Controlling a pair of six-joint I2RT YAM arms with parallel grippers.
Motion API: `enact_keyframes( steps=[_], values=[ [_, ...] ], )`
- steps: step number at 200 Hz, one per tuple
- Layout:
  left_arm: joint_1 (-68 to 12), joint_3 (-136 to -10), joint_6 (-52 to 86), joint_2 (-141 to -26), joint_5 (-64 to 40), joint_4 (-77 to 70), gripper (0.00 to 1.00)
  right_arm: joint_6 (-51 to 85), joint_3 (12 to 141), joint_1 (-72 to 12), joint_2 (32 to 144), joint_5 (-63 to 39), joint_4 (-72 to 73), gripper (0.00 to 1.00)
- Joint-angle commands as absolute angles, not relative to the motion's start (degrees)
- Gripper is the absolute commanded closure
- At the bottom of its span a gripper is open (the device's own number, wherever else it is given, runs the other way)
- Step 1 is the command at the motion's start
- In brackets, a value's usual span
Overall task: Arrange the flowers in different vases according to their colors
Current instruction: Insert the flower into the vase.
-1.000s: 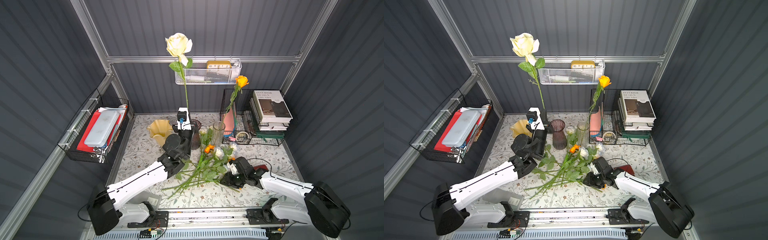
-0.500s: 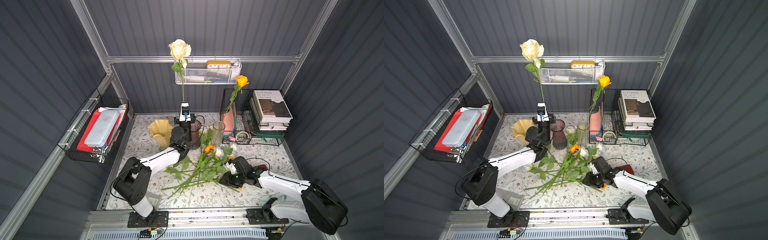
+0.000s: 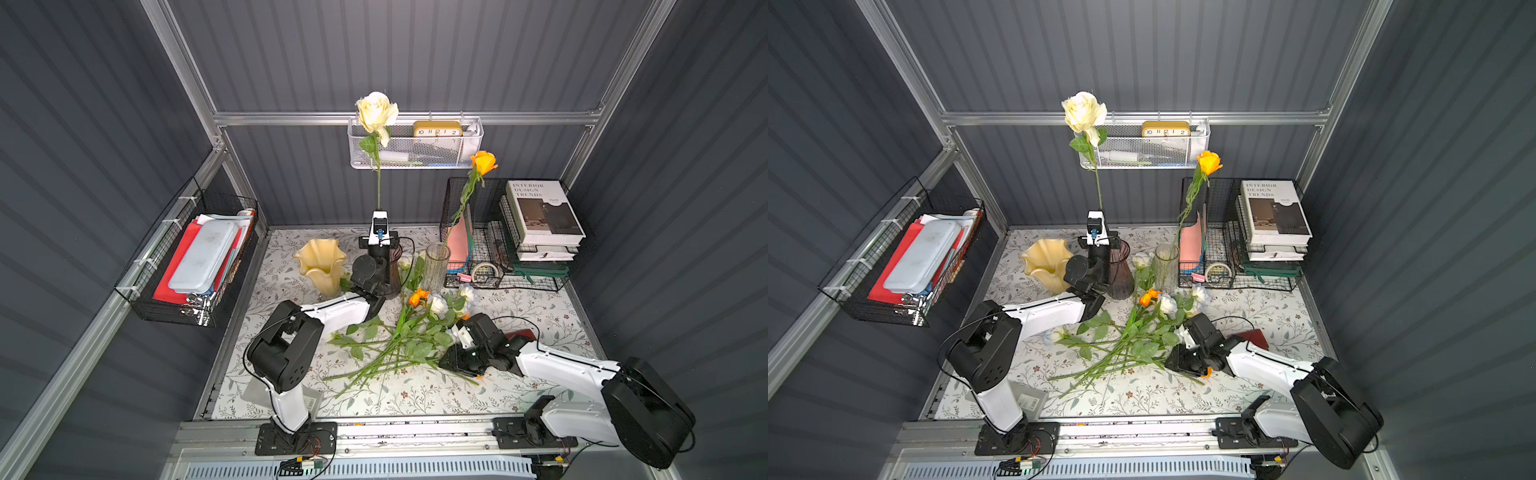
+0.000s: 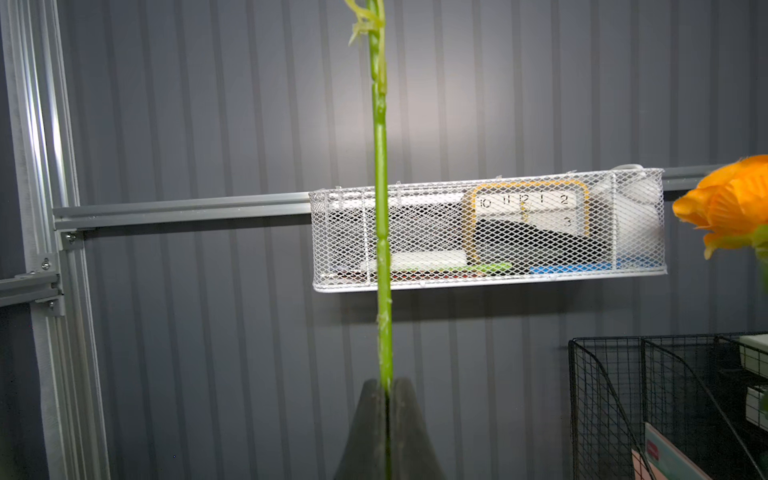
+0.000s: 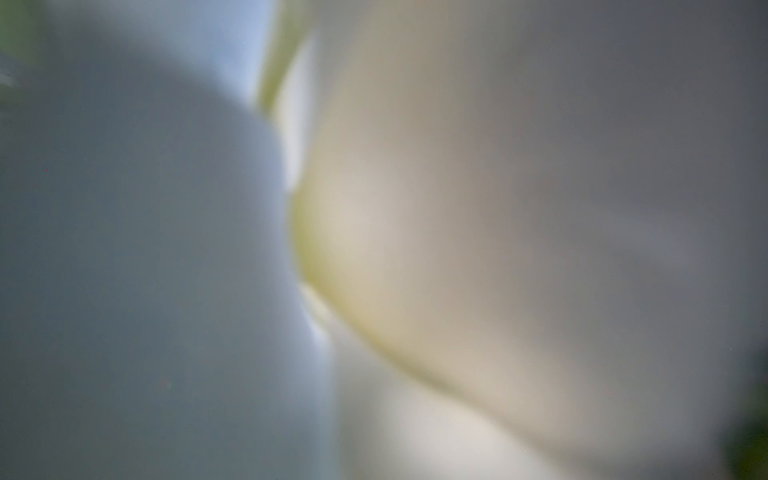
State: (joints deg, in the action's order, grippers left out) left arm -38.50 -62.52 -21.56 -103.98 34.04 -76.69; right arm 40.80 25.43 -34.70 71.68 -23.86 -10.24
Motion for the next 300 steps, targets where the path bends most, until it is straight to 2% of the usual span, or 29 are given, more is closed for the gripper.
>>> enact_keyframes(
  steps=[1,128,148,196,209,232,249,261,288,300],
  values=[
    [-38.1,-63.0,-19.8,-105.2,33.4,-80.5,1.00,39.7,24.5,-34.5,72.1,-23.7,-10.1,0.56],
    [-38.1,-59.7,-16.6,-108.2,33.8,-81.8,1.00,39.8,24.1,-34.5,71.0,-23.6,-10.0,0.56],
    [-38.2,-59.8,-15.8,-107.8,33.0,-80.2,0.96,39.8,24.1,-34.5,70.8,-23.5,-10.0,0.56],
    [-39.0,-59.3,-14.5,-107.4,33.9,-77.9,0.75,39.8,24.1,-34.5,70.7,-23.5,-10.1,0.56],
    [-39.3,-59.2,-14.1,-107.1,34.8,-77.3,0.64,39.7,24.1,-34.5,70.5,-23.5,-10.2,0.56],
    [-39.9,-58.3,-13.5,-106.3,35.9,-77.3,0.53,39.8,24.0,-34.5,70.0,-23.5,-10.3,0.56],
    [-41.0,-58.4,-14.4,-105.7,37.0,-76.5,0.49,39.9,23.9,-34.5,69.9,-23.4,-10.4,0.56],
    [-42.3,-58.2,-15.5,-105.1,38.5,-76.3,0.38,40.0,23.8,-34.5,69.8,-23.2,-10.6,0.56],
    [-45.3,-57.8,-16.0,-102.2,42.9,-72.7,0.22,40.0,23.7,-34.5,67.1,-22.6,-11.2,0.56],
    [-46.2,-57.4,-14.5,-99.6,44.7,-68.9,0.20,40.1,23.5,-34.5,66.6,-22.5,-11.4,0.56]
  ],
)
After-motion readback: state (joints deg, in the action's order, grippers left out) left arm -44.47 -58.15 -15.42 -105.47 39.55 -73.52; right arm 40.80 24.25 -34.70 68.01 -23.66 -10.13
